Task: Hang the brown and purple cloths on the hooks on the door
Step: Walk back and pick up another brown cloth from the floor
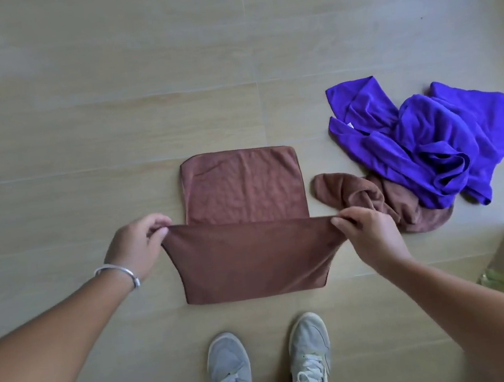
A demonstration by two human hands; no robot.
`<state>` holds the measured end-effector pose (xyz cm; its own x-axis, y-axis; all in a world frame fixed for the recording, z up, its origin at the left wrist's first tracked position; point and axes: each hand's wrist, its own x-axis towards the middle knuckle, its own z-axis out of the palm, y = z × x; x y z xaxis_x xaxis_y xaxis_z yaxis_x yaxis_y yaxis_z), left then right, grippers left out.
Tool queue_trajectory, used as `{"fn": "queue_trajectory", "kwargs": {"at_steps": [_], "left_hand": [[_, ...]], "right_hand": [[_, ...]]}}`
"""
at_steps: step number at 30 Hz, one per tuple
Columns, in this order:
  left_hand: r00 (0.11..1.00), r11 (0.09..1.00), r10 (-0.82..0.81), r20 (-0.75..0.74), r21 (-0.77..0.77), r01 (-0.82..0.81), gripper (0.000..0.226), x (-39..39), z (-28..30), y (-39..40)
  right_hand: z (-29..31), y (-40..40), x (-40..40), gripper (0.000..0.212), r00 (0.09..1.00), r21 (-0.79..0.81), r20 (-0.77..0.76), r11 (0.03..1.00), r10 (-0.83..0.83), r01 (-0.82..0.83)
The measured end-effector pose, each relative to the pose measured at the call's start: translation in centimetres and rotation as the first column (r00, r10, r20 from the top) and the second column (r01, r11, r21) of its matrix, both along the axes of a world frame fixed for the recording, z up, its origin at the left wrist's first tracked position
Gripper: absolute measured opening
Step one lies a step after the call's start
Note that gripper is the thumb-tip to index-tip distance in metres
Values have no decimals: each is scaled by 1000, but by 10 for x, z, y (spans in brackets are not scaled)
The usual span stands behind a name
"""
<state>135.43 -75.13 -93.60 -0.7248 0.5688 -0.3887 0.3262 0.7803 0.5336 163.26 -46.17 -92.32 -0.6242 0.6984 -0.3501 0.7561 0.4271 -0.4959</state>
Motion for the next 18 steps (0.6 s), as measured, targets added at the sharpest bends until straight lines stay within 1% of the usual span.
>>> {"fn": "queue_trajectory", "kwargs": {"at_steps": [2,5,7,10,13,16,18], "left_hand": [[991,989,120,62,78,-125,21,-18,-28,18],[968,950,230,100,194,-246,23,-47,-71,42],[955,926,275,107,237,-294,22,-66,-95,57],[954,927,282,104,226,-298,15,-94,-134,74],[961,943,267,69,185,-275,13,-117,-167,87],[967,947,253,9,201,-249,16,-130,-190,100],[966,949,255,-33,203,-243,19,-131,-201,105]], "right_hand": [[-27,18,-24,12,999,28,-43,1000,-3,4],[-74,49,-63,15,997,48,-81,999,-5,9],[-101,68,-89,15,995,44,-103,999,-15,20],[-136,94,-125,12,990,34,-142,999,-14,19],[-165,113,-149,16,996,116,-51,991,76,-70],[-189,119,-156,19,995,162,61,983,78,-87],[-200,116,-157,19,994,191,89,978,62,-78]]}}
